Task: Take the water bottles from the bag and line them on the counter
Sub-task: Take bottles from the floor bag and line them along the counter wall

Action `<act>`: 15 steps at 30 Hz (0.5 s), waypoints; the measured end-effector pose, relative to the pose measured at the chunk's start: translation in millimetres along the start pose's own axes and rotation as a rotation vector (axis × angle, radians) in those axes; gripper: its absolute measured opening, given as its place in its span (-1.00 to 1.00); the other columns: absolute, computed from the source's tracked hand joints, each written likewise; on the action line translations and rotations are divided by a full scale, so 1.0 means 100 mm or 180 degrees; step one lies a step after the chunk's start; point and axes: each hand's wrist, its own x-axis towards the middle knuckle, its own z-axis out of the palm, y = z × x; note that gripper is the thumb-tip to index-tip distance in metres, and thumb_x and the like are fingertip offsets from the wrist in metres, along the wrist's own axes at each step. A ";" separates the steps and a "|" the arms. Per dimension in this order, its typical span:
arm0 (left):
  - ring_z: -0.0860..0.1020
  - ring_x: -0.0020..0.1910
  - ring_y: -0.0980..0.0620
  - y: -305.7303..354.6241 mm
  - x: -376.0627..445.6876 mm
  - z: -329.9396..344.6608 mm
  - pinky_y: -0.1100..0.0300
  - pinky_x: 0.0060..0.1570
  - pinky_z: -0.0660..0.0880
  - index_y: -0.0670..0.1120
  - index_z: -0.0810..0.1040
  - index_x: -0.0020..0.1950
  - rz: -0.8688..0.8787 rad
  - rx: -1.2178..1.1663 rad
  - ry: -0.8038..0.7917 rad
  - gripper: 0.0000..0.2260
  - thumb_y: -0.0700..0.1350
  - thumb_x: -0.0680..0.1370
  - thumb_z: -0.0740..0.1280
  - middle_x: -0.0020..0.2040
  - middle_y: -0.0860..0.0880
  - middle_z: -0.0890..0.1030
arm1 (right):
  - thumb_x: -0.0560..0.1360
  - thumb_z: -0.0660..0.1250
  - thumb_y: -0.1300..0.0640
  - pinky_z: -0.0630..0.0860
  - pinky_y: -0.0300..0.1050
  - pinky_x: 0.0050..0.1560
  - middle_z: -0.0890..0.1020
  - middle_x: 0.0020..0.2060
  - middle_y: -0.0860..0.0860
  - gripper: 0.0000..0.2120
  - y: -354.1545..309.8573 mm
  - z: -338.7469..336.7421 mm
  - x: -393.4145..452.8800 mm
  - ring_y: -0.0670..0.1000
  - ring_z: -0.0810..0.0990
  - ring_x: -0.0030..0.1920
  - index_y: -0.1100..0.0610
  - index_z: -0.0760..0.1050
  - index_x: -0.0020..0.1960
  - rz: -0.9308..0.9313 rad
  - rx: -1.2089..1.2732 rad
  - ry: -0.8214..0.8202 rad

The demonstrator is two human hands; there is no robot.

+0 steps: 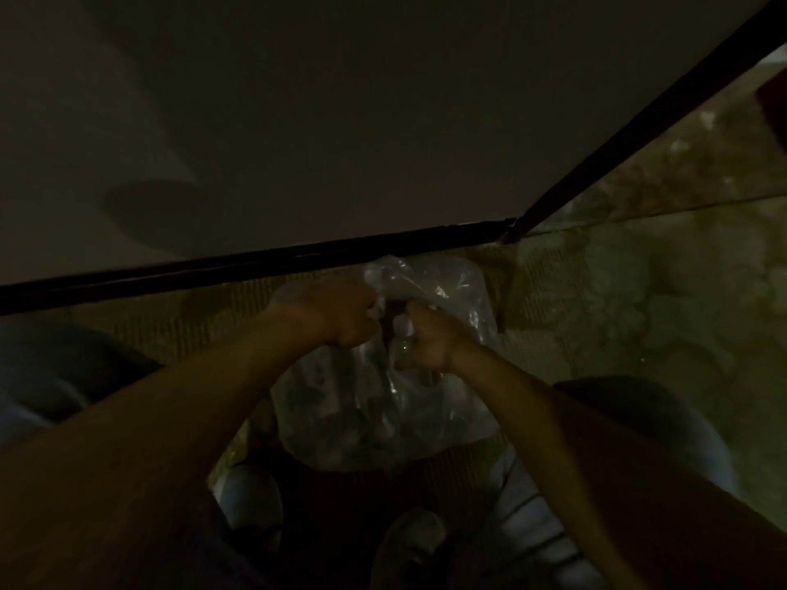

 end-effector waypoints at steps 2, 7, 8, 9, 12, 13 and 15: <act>0.46 0.31 -0.08 0.06 0.02 -0.03 0.13 0.19 0.37 -0.04 0.47 0.39 0.0020 -0.0018 -0.0105 -0.62 0.07 0.61 0.25 0.34 -0.09 0.50 | 0.32 0.53 -0.01 0.51 -0.06 0.10 0.53 0.05 -0.04 -0.53 -0.03 -0.11 -0.14 0.05 0.56 0.09 -0.01 0.41 0.14 -0.0258 -0.0112 0.0163; 0.48 0.27 -0.03 0.16 0.05 -0.09 0.21 0.15 0.39 -0.01 0.43 0.41 0.0264 -0.0384 -0.0160 -0.55 0.05 0.55 0.38 0.33 -0.03 0.50 | 0.32 0.55 0.15 0.52 0.03 0.13 0.55 0.06 0.06 -0.49 -0.15 -0.58 -0.33 0.09 0.56 0.11 0.16 0.42 0.19 -0.1073 0.0561 0.0516; 0.48 0.26 0.01 0.17 0.04 -0.10 0.24 0.14 0.40 -0.02 0.43 0.41 0.0432 -0.0686 -0.0071 -0.54 0.01 0.54 0.41 0.31 0.00 0.50 | 0.29 0.57 0.19 0.54 0.08 0.09 0.57 0.01 0.07 -0.50 -0.16 -0.71 -0.37 0.08 0.59 0.07 0.18 0.43 0.14 -0.1203 0.0853 0.0553; 0.49 0.23 0.05 0.19 0.03 -0.12 0.28 0.12 0.39 -0.02 0.43 0.42 0.0610 -0.1045 0.0059 -0.53 -0.03 0.53 0.43 0.28 0.02 0.51 | 0.27 0.58 0.21 0.56 0.05 0.04 0.60 -0.03 0.06 -0.51 -0.17 -0.84 -0.41 0.02 0.61 0.03 0.17 0.44 0.11 -0.1219 0.1103 0.0582; 0.53 0.26 0.07 0.21 0.01 -0.16 0.21 0.20 0.49 0.01 0.38 0.45 0.0861 -0.2460 0.0220 -0.43 -0.15 0.48 0.48 0.30 0.05 0.53 | 0.29 0.58 0.24 0.57 -0.25 -0.17 0.63 -0.09 -0.07 -0.52 -0.19 -1.12 -0.53 -0.20 0.65 -0.16 -0.01 0.45 0.10 -0.1065 0.1816 0.0540; 0.56 0.24 0.06 0.20 0.02 -0.15 0.18 0.20 0.53 -0.01 0.40 0.43 0.0890 -0.2901 0.0187 -0.45 -0.19 0.47 0.48 0.28 0.02 0.57 | 0.32 0.55 0.28 0.56 -0.30 -0.20 0.63 -0.06 -0.07 -0.52 -0.21 -1.16 -0.55 -0.21 0.65 -0.18 -0.02 0.45 0.13 -0.1061 0.2155 0.0505; 0.62 0.18 0.05 0.17 0.03 -0.13 0.18 0.13 0.58 -0.06 0.49 0.37 0.0849 -0.3358 0.0162 -0.51 -0.20 0.46 0.49 0.20 -0.02 0.64 | 0.41 0.48 0.28 0.56 -0.24 -0.21 0.63 -0.02 -0.01 -0.60 -0.23 -1.15 -0.54 -0.08 0.65 -0.16 0.05 0.46 0.17 -0.0941 0.2945 0.0561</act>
